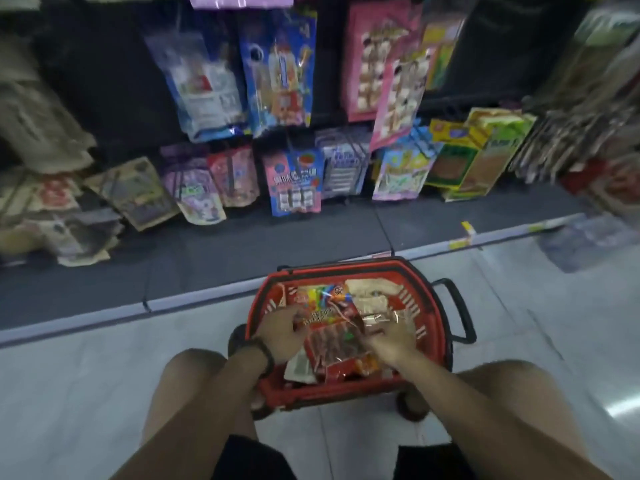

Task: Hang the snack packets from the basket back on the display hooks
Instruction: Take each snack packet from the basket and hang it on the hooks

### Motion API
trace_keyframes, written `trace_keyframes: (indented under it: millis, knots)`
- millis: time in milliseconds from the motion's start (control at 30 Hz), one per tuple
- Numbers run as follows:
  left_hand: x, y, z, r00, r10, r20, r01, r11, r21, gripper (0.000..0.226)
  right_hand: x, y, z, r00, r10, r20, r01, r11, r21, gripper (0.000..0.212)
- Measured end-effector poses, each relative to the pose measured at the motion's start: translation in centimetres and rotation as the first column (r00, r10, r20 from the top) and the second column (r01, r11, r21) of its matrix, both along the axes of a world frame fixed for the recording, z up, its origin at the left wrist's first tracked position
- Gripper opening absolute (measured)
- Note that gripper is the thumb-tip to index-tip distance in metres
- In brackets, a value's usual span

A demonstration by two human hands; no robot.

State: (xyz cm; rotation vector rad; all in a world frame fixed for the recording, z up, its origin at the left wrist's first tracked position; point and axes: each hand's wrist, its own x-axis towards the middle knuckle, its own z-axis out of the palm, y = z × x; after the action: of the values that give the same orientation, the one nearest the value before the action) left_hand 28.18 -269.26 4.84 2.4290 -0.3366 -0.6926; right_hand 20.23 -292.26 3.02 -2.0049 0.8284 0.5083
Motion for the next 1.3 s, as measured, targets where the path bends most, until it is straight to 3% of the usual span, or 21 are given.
trace_keyframes:
  millis: [200, 367, 433, 500, 567, 667, 767, 900, 1033, 1267, 1300]
  knots:
    - [0.2, -0.6, -5.8, 0.987, -0.01, -0.161, 0.034, 0.988, 0.152, 0.031, 0.6, -0.9, -5.0, 0.997, -0.039, -0.069, 0.047, 0.993, 0.112, 0.014]
    - [1.1, -1.7, -6.6, 0.959, 0.123, -0.254, -0.082, 0.983, 0.165, 0.023, 2.1, -2.5, -6.4, 0.985, -0.12, -0.125, 0.152, 0.946, 0.285, 0.016]
    - [0.9, -2.3, -8.2, 0.935, 0.138, -0.327, -0.091, 0.984, 0.155, 0.03, 2.4, -2.0, -7.0, 0.977, -0.127, -0.169, 0.179, 0.923, 0.341, 0.015]
    - [0.4, -3.4, -7.8, 0.908, 0.164, -0.387, -0.119, 0.983, 0.137, 0.037, 2.6, -1.5, -7.8, 0.972, -0.153, -0.181, 0.21, 0.908, 0.363, 0.019]
    - [0.4, -4.1, -8.2, 0.881, 0.205, -0.427, -0.154, 0.977, 0.151, 0.022, 2.6, -1.1, -8.7, 0.963, -0.199, -0.18, 0.255, 0.888, 0.382, 0.021]
    - [0.7, -4.5, -9.1, 0.866, 0.236, -0.441, -0.193, 0.971, 0.14, 0.02, 2.3, -0.7, -9.7, 0.951, -0.262, -0.161, 0.306, 0.868, 0.392, 0.02]
    - [1.0, -4.6, -8.2, 0.844, 0.287, -0.453, -0.255, 0.958, 0.132, 0.023, 2.2, -0.9, -9.6, 0.949, -0.266, -0.171, 0.314, 0.862, 0.399, 0.009]
    - [0.8, -3.9, -7.7, 0.795, 0.355, -0.492, -0.393, 0.919, 0.03, 0.023, 2.0, -1.5, -7.6, 0.962, -0.24, -0.129, 0.273, 0.863, 0.425, 0.008]
    - [0.6, -2.8, -6.9, 0.694, 0.43, -0.577, -0.594, 0.795, -0.124, 0.043, 1.1, -1.8, -5.0, 0.969, -0.245, -0.046, 0.237, 0.85, 0.471, 0.018]
    - [1.1, -3.5, -0.1, 0.835, 0.217, -0.506, -0.475, 0.748, -0.463, 0.041, -0.1, -2.8, 0.6, 0.937, -0.314, 0.157, 0.181, 0.815, 0.55, 0.051]
    - [1.1, -3.8, 1.5, 0.854, 0.19, -0.484, -0.444, 0.752, -0.488, 0.035, -0.3, -2.9, 2.3, 0.93, -0.3, 0.212, 0.14, 0.823, 0.55, 0.045]
